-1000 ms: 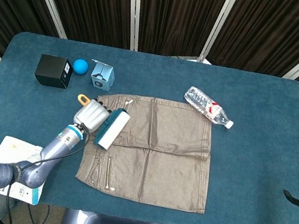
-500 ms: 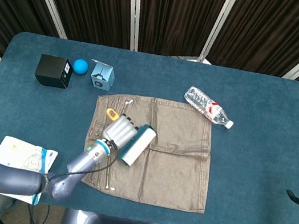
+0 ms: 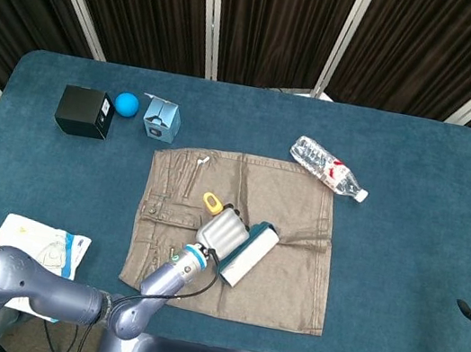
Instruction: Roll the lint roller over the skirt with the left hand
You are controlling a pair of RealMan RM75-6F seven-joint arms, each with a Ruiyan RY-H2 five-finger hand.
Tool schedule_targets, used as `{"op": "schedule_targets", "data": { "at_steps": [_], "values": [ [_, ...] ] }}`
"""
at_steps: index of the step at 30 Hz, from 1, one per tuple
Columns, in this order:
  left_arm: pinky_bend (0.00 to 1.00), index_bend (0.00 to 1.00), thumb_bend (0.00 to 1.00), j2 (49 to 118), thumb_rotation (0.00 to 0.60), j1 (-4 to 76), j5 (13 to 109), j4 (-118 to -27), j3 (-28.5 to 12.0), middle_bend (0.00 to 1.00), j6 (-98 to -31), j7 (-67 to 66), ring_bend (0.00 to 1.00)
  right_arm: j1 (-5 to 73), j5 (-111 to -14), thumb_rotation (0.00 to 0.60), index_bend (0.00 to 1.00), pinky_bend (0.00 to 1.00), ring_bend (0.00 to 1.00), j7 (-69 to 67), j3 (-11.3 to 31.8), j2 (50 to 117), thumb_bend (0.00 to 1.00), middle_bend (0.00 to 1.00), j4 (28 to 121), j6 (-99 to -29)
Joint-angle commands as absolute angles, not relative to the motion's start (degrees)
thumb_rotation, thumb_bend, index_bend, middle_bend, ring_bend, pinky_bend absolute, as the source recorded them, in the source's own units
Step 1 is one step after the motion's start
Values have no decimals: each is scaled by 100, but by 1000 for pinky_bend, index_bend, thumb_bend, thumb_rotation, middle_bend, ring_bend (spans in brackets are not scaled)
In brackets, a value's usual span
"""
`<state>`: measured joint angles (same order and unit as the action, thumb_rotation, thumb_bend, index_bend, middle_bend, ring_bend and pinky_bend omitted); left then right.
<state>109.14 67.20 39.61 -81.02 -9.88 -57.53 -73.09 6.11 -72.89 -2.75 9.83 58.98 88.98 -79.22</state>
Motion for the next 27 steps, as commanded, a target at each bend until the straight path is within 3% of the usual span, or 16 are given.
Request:
{"op": "schedule_targets", "data": {
  "at_steps": [1, 15, 27],
  "values": [
    [475, 708, 771, 10852, 600, 6734, 3845, -8084, -916, 520, -5796, -7376, 436, 607, -7298, 600, 0, 0, 0, -272, 979, 5896, 0, 0, 8902, -7929],
    [475, 709, 778, 9549, 600, 6214, 3616, -7963, -310, 520, -5782, -6964, 436, 636, -7323, 600, 0, 0, 0, -86, 958, 5943, 0, 0, 8963, -7926],
    [475, 710, 775, 9146, 600, 5899, 3554, -7672, -74, 520, -5570, -6499, 436, 686, -7404, 600, 0, 0, 0, 144, 916, 6007, 0, 0, 9037, -7926]
  ]
}}
